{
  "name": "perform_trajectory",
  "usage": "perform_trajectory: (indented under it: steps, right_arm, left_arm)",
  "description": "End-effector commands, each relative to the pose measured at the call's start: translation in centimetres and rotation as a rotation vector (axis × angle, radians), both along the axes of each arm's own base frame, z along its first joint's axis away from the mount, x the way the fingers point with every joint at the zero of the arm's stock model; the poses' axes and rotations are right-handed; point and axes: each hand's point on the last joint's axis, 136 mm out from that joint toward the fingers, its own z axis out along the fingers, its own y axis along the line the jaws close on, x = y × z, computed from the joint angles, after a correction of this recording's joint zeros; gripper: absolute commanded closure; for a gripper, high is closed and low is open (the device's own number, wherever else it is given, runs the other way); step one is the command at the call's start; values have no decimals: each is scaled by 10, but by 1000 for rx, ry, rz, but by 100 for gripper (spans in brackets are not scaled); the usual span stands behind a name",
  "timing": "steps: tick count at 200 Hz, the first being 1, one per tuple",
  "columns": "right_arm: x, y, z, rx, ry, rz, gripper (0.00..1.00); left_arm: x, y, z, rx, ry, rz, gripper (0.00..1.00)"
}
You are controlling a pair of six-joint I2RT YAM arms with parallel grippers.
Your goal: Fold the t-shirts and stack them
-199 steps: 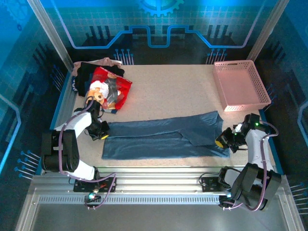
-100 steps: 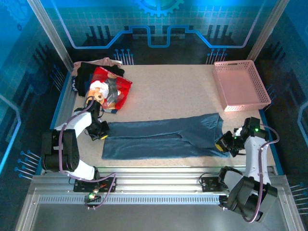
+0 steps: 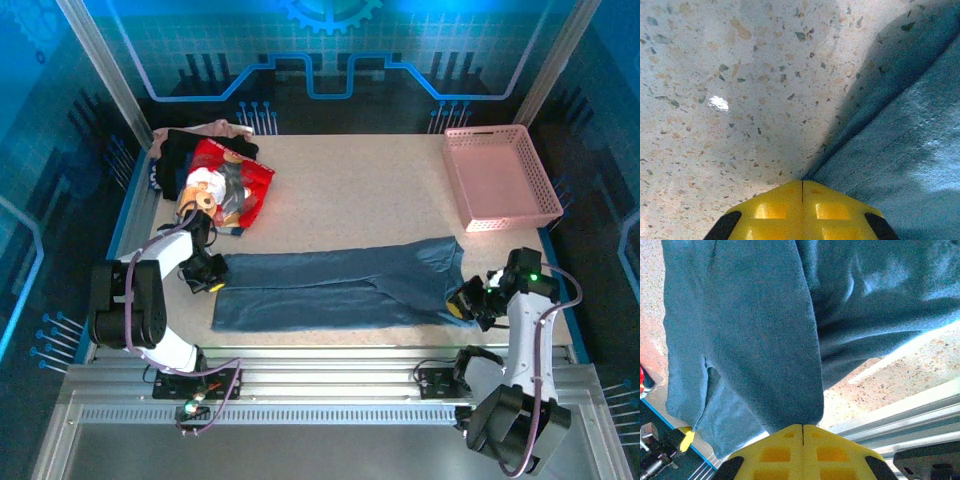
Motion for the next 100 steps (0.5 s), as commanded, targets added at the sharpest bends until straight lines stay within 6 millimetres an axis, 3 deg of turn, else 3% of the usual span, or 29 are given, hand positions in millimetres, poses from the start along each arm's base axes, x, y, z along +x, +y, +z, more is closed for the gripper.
perform_trajectory:
  steps: [1,10,19,42,58,86,100]
  right_arm:
    - [-13,2,-10,-3,73,-4,99]
    - [-14,2,-18,1,88,-10,96]
    - [-14,1,-25,1,101,-21,87]
    - [-12,-7,-33,-30,139,-37,57]
    - [-6,-15,-27,-64,131,-55,45]
    - [25,-29,9,-133,-5,-66,39]
    - [49,-24,31,-147,-116,10,36]
  left_arm:
    - [-4,5,-5,26,29,18,75]
    - [-2,5,-3,30,21,20,55]
    - [1,6,2,39,7,21,46]
    - [16,-3,33,42,-81,6,37]
    - [33,-19,68,43,-195,-29,34]
    - [50,-81,127,-21,-368,-131,30]
    - [51,-129,147,-112,-440,-209,29]
